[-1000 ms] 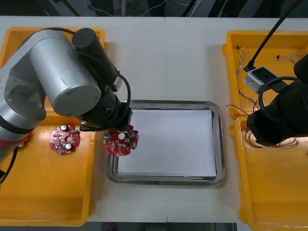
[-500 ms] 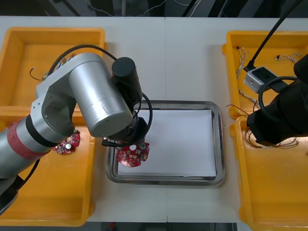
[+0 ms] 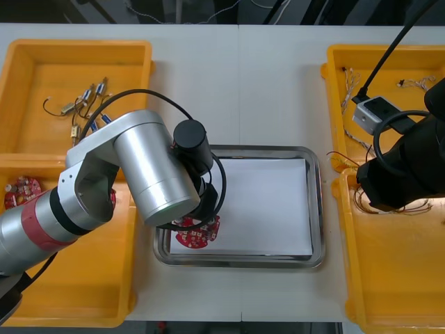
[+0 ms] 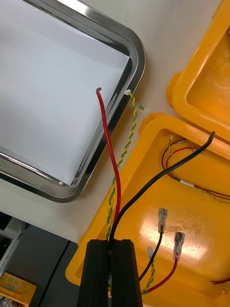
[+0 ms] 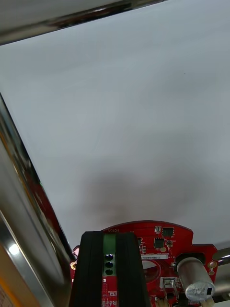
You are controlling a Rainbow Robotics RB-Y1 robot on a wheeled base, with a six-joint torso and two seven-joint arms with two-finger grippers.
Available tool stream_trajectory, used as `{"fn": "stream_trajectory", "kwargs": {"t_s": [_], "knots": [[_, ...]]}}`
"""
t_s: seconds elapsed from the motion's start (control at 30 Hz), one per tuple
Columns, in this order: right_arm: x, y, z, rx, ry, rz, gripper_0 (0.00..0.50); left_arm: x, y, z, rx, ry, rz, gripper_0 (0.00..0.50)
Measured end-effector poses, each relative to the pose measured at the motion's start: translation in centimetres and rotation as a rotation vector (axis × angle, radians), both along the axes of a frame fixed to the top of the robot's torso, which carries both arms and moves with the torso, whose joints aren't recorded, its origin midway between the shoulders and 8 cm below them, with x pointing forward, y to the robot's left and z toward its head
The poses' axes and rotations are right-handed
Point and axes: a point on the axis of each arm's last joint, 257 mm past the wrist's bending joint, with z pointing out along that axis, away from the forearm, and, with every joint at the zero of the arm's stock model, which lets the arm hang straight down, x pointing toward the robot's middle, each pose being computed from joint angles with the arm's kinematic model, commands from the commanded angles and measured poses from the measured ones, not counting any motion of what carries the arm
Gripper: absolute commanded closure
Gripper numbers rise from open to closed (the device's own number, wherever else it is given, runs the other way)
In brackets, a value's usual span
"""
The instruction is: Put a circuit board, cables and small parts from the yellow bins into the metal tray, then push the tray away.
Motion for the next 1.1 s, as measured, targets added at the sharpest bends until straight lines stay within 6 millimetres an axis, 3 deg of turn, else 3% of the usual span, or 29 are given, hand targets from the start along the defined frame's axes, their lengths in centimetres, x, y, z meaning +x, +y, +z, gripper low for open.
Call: {"fn": "stream_trajectory", "kwargs": {"t_s": [0.63, 1.1], "knots": [[0.0, 0.0, 0.0, 0.000, 0.000, 0.000, 0.500, -0.2, -0.5, -3.0, -0.013, -0.024, 0.007, 0.500], [0.0, 0.0, 0.0, 0.000, 0.000, 0.000, 0.500, 1.2, -0.4, -4.0, -0.024, -0.041, 0.021, 0.500]]}}
